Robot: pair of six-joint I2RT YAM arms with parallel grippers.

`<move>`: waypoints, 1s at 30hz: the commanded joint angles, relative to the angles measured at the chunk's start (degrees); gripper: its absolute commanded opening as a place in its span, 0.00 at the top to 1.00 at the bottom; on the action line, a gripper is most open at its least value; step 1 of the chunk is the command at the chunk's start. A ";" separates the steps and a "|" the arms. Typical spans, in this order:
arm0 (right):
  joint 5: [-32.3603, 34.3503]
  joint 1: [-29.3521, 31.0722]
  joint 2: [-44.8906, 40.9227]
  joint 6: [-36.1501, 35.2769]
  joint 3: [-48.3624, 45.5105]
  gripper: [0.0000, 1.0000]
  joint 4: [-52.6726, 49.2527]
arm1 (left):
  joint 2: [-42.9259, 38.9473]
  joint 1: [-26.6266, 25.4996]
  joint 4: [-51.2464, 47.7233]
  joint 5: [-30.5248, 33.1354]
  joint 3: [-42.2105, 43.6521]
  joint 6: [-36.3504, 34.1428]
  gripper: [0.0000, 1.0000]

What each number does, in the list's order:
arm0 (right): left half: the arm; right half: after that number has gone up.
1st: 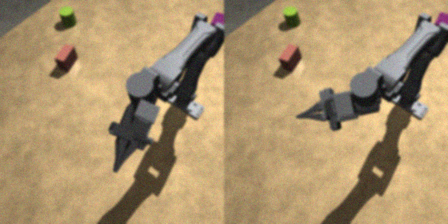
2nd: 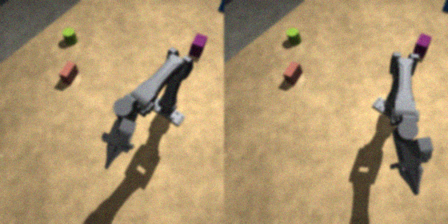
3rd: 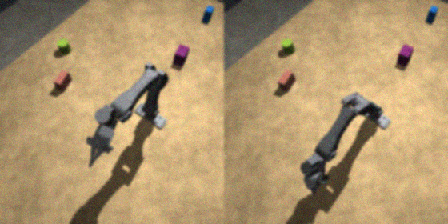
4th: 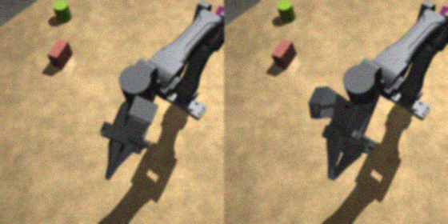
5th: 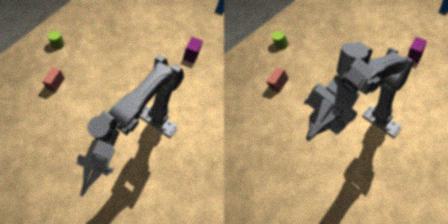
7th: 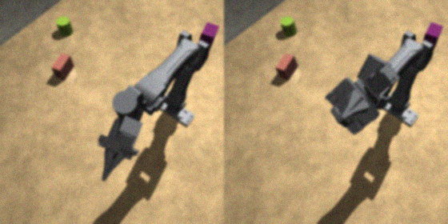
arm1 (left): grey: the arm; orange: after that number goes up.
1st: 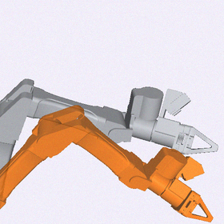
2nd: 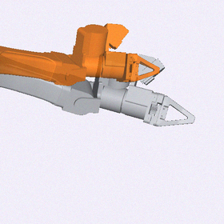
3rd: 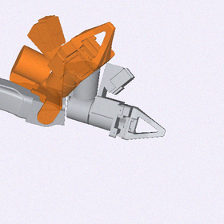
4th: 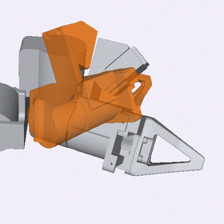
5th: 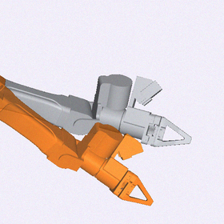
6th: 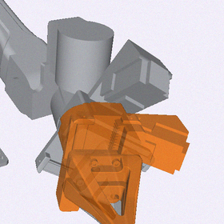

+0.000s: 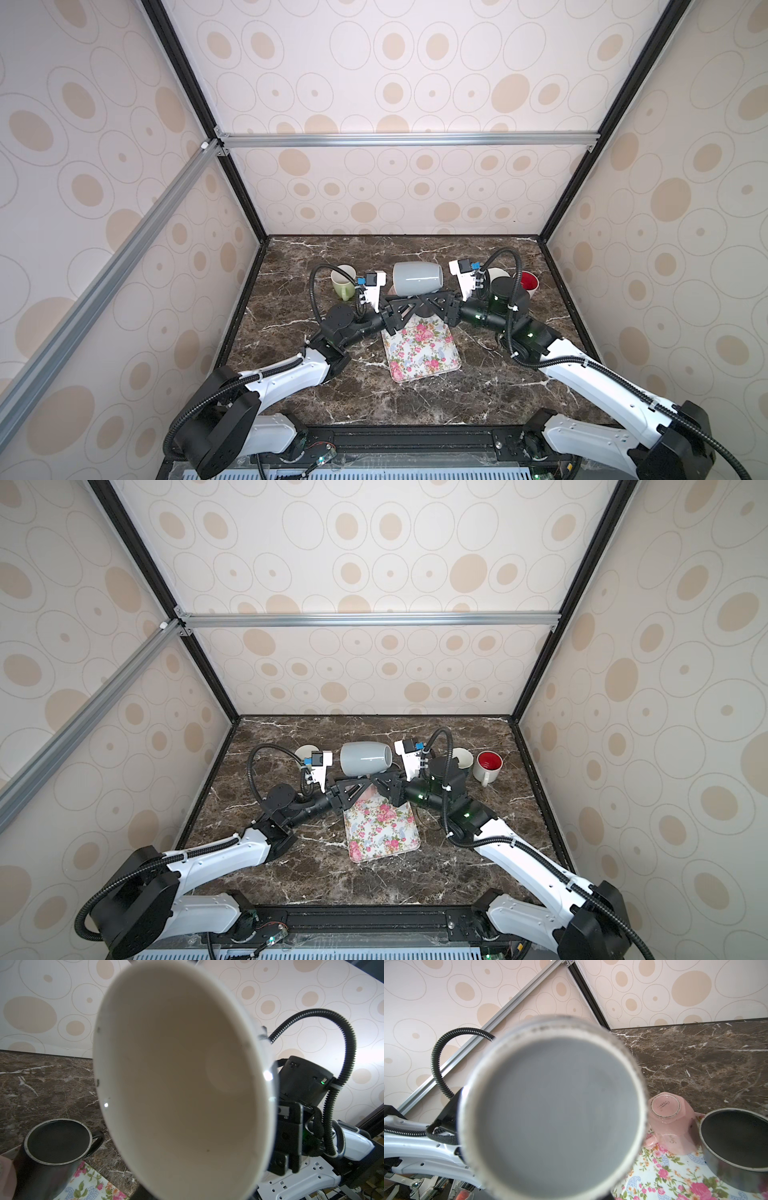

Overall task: Turn the mug right side up
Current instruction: 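Close the left gripper on the grey mug while the right gripper holds it, then open the right gripper and draw it back while the left gripper holds the mug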

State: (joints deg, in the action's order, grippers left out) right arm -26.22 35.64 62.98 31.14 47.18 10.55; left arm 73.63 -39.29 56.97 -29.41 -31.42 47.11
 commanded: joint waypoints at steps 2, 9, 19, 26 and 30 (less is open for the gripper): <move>-2.78 0.22 1.61 0.00 -0.54 1.00 2.83 | -1.66 -0.70 9.85 -3.06 -1.38 -0.96 0.64; -2.83 0.14 1.96 -0.89 -1.16 1.00 2.37 | -0.95 -0.70 11.94 -4.84 -2.24 -0.81 0.87; -2.23 -0.20 2.58 -1.66 -2.36 1.00 1.85 | -0.50 -0.68 14.57 -6.26 -2.24 -0.08 1.00; -3.05 -2.18 1.35 -1.41 -2.87 0.87 0.62 | -1.09 -0.70 7.85 -1.59 -2.09 -1.17 1.00; -3.47 -3.37 0.19 -0.72 -4.10 0.64 1.46 | -1.47 -0.67 -0.70 4.69 -2.06 -4.23 1.00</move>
State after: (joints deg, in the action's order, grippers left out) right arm -29.58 32.99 63.51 31.75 44.66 13.91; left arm 73.93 -39.35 56.86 -28.12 -31.09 45.19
